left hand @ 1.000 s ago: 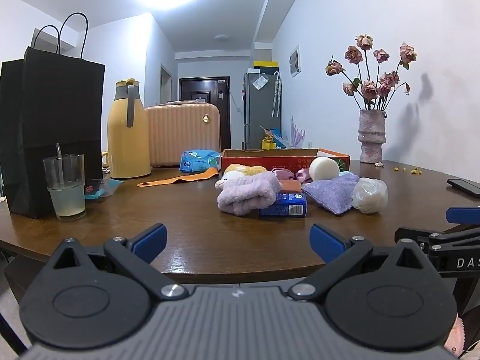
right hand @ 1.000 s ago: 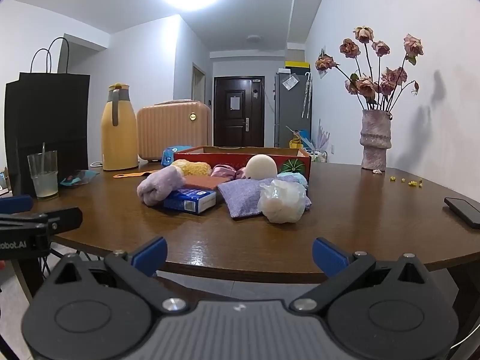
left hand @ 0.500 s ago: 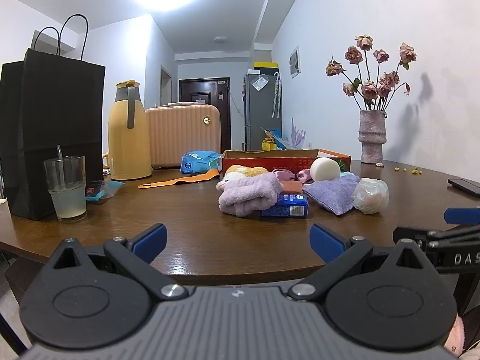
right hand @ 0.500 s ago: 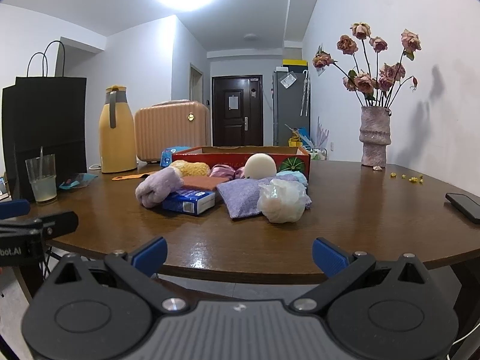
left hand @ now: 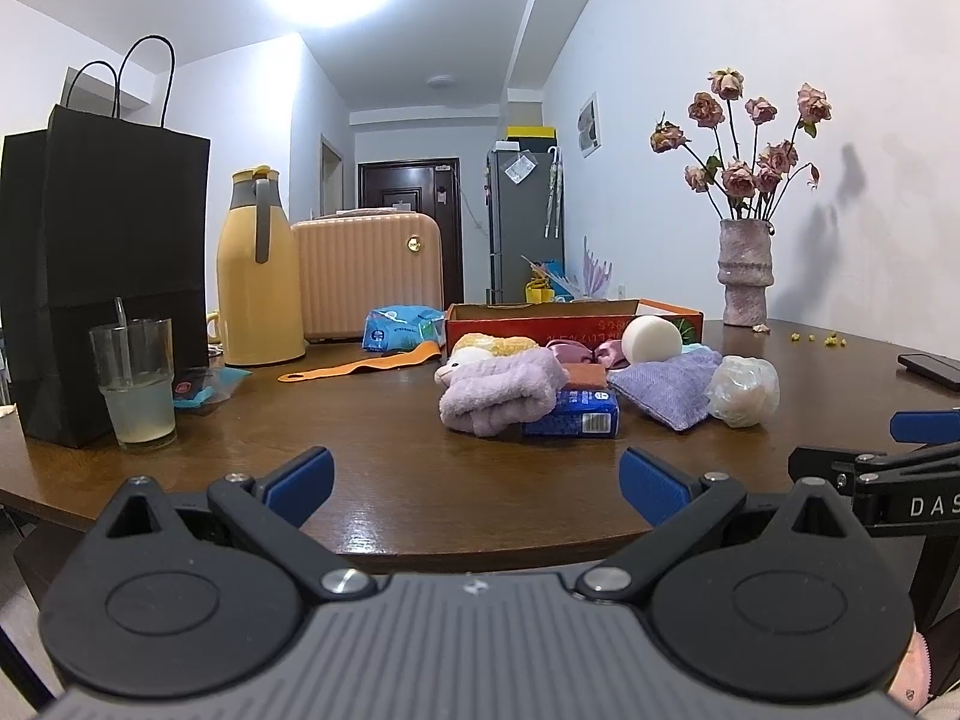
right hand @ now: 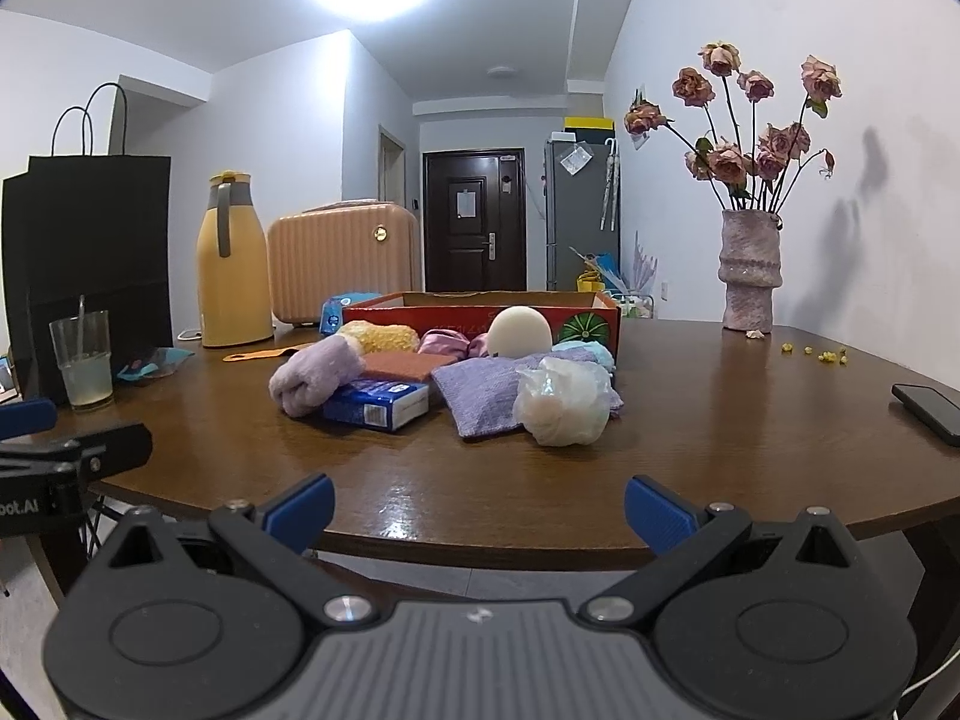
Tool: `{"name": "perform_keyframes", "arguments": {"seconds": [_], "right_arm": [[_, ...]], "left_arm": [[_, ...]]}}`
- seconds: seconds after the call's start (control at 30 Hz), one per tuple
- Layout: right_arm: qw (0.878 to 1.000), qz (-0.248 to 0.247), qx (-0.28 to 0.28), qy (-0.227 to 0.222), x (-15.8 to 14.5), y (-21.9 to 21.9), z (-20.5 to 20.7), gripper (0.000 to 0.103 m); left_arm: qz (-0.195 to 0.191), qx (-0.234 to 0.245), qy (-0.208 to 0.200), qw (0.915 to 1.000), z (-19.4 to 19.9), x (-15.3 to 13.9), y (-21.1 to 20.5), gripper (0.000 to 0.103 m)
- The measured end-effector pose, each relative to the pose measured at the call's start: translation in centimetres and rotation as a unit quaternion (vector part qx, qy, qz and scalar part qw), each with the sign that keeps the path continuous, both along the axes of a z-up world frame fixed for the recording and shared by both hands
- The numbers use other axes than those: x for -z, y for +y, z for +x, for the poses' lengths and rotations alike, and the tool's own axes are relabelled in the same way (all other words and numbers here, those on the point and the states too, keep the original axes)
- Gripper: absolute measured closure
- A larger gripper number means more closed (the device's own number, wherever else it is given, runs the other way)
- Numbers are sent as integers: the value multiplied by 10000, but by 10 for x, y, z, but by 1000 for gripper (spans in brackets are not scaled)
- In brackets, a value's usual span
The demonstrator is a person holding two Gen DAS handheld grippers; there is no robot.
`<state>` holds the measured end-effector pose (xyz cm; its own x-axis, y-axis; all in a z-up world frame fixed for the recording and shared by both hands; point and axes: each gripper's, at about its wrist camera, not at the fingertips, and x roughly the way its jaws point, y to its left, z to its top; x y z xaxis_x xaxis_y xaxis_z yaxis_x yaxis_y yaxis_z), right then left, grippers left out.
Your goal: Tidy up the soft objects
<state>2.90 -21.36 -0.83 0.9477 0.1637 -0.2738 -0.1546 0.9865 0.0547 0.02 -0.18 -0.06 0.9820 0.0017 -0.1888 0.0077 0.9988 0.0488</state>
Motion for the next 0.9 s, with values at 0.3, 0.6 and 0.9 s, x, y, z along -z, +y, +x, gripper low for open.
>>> {"name": "perform_keyframes", "arguments": {"seconds": [0.3,0.6,0.9], "right_arm": [[10000,41,39,-3,-1,-3,0,0],[10000,47,54,-1,-1,-3,0,0],[9999,63,78,49,0,-4,1,0]], "left_arm": [[23,25,14,10000,0,0,0,0],[39,51,13,10000,1,-1,-2,0],[47,66,23,10000,1,0,-3,0]]}}
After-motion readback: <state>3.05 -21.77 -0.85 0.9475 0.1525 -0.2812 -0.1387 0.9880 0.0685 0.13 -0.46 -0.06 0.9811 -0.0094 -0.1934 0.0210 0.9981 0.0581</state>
